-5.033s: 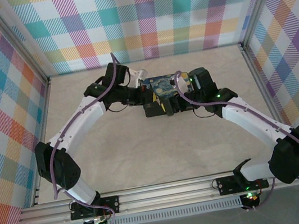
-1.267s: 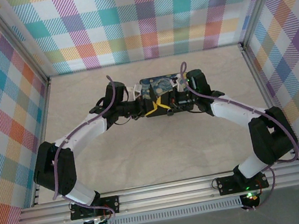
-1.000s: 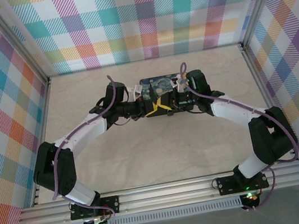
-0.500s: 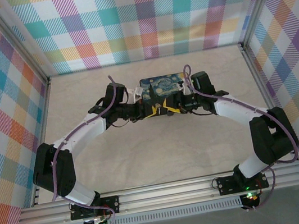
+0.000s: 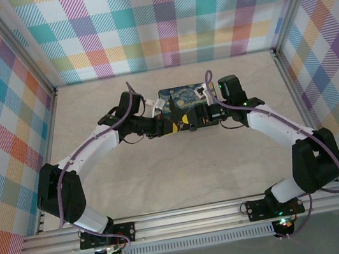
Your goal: Unlock the padlock with the key
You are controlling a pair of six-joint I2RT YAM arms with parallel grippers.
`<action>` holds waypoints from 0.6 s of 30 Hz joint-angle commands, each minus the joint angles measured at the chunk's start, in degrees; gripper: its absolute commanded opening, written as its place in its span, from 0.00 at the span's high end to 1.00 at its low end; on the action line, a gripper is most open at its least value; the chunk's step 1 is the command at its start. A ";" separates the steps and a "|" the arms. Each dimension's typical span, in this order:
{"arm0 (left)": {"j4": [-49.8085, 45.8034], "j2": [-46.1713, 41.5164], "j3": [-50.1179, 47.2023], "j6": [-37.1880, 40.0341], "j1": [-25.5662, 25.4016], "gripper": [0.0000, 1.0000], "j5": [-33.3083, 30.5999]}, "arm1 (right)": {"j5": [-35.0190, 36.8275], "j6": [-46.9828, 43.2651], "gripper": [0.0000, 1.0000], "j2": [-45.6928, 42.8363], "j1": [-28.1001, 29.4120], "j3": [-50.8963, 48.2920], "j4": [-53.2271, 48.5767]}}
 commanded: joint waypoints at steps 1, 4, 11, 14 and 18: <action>-2.45 0.35 2.10 2.36 -0.91 1.00 1.96 | -6.21 -4.96 0.41 1.74 0.05 2.64 -2.23; -2.92 0.35 2.62 2.51 -1.07 1.00 1.80 | -8.13 -6.77 0.40 1.84 0.50 3.05 -3.04; -3.60 -0.03 3.49 2.92 -1.09 1.00 2.07 | -8.78 -8.85 0.37 2.20 0.71 3.04 -4.66; -4.13 0.16 3.78 3.50 -1.26 1.00 2.67 | -9.07 -9.21 0.37 2.41 1.57 3.28 -4.47; -4.59 0.44 4.03 4.40 -1.70 1.00 3.59 | -9.97 -9.64 0.38 2.89 2.17 3.73 -3.80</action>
